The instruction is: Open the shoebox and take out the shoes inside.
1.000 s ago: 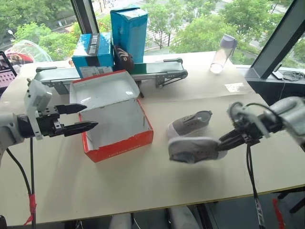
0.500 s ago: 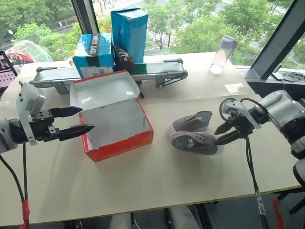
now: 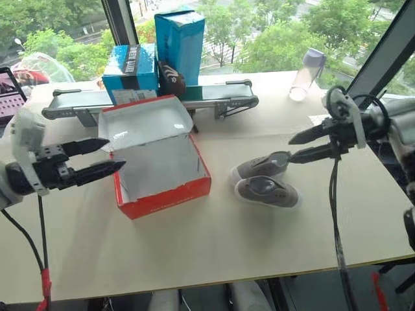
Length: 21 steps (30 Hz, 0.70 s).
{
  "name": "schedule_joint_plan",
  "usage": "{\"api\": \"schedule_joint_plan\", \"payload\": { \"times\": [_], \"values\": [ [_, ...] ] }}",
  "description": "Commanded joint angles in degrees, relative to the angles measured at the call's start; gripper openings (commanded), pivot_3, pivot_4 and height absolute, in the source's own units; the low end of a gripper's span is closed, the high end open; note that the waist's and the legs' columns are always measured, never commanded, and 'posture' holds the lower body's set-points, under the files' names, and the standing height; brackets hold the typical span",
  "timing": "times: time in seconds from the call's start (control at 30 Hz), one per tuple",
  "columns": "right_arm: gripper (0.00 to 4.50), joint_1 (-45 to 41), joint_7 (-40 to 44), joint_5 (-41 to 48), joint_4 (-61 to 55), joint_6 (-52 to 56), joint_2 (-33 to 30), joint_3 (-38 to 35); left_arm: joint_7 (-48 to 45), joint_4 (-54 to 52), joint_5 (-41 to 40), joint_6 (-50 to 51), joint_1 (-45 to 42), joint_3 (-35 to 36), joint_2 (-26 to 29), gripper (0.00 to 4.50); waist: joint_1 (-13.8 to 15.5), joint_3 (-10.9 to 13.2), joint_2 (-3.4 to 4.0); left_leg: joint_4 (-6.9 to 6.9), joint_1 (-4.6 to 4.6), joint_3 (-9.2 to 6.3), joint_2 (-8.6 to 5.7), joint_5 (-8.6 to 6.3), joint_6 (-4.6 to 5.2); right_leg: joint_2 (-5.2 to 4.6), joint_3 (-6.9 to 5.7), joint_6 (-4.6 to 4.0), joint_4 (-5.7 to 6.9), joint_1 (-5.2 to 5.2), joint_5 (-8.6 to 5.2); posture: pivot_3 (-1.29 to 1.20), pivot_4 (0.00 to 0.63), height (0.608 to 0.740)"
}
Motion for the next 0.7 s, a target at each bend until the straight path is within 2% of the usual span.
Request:
{"api": "schedule_joint_plan", "payload": {
  "times": [0.03,0.17,0.23,0.3,0.37,0.47,0.53,0.63,0.7],
  "values": [
    [4.44,7.8,-9.4,5.4,-12.1,5.1,1.3,-10.8,7.3,0.0,-0.6,-2.4,0.8,7.6,-3.7,4.5,0.2,0.0,-0.01,0.02,0.08,0.0,0.0,0.0,0.0,0.0,0.01,0.0,0.03,0.06,0.0,0.0,0.15,0.74],
    [4.44,12.9,-21.5,6.3,-13.6,10.0,6.5,-19.1,22.4,1.8,3.6,-8.0,-1.8,13.1,-10.5,4.5,0.3,0.0,-0.03,0.37,0.11,0.01,0.0,0.0,0.01,0.02,0.03,0.06,0.09,0.17,0.12,0.0,0.15,0.74],
    [4.44,14.0,-30.1,4.6,-11.5,7.3,10.3,-23.9,28.6,2.5,6.7,-10.5,-0.9,14.7,-13.6,4.5,0.4,-0.1,-0.19,0.51,0.08,0.01,0.0,0.0,0.0,0.03,0.03,0.14,0.06,0.24,0.2,0.0,0.15,0.74],
    [4.44,13.2,-40.9,0.7,-6.8,1.2,14.1,-28.2,30.7,2.2,10.2,-14.1,2.0,14.2,-16.5,4.5,0.3,-0.2,-0.31,0.58,0.04,0.01,-0.04,0.0,0.0,0.02,0.1,0.24,-0.02,0.29,0.27,0.0,0.15,0.74],
    [4.44,12.3,-50.7,-2.0,-2.7,-4.5,17.0,-33.0,32.0,0.9,12.9,-16.9,5.6,12.6,-19.9,4.5,0.4,-0.2,-0.33,0.62,-0.04,0.08,-0.08,0.0,0.0,-0.01,0.18,0.33,-0.13,0.26,0.39,0.0,0.15,0.74],
    [4.44,15.6,-59.9,-6.6,-3.3,-13.6,20.3,-36.4,34.3,-1.3,18.1,-23.2,10.4,8.8,-26.3,4.5,0.9,-0.2,-0.33,0.62,-0.19,0.11,-0.14,0.0,0.0,-0.08,0.22,0.22,-0.24,0.18,0.53,0.0,0.15,0.74],
    [4.44,20.6,-63.5,-8.1,-6.4,-17.1,22.9,-37.9,35.4,-2.5,22.3,-27.2,14.4,5.3,-30.4,4.5,1.6,-0.3,-0.5,0.59,-0.2,0.12,-0.13,0.0,0.0,-0.08,0.22,0.04,-0.33,0.2,0.64,0.0,0.15,0.74],
    [4.44,32.2,-65.8,-13.2,-12.8,-24.0,26.0,-35.6,37.3,-5.3,30.7,-34.4,20.9,-1.4,-35.7,4.5,2.0,-0.5,-0.79,0.52,-0.18,0.11,-0.11,-0.04,0.01,-0.07,0.21,0.01,-0.46,0.29,0.66,0.0,0.15,0.74],
    [4.44,38.2,-67.1,-14.4,-16.0,-26.0,28.5,-35.2,37.5,-7.9,33.3,-36.8,24.1,-5.0,-37.8,4.5,2.1,-0.6,-0.84,0.54,-0.2,0.12,-0.11,-0.11,-0.07,-0.1,0.22,0.02,-0.54,0.33,0.65,0.0,0.15,0.74]
  ]
}}
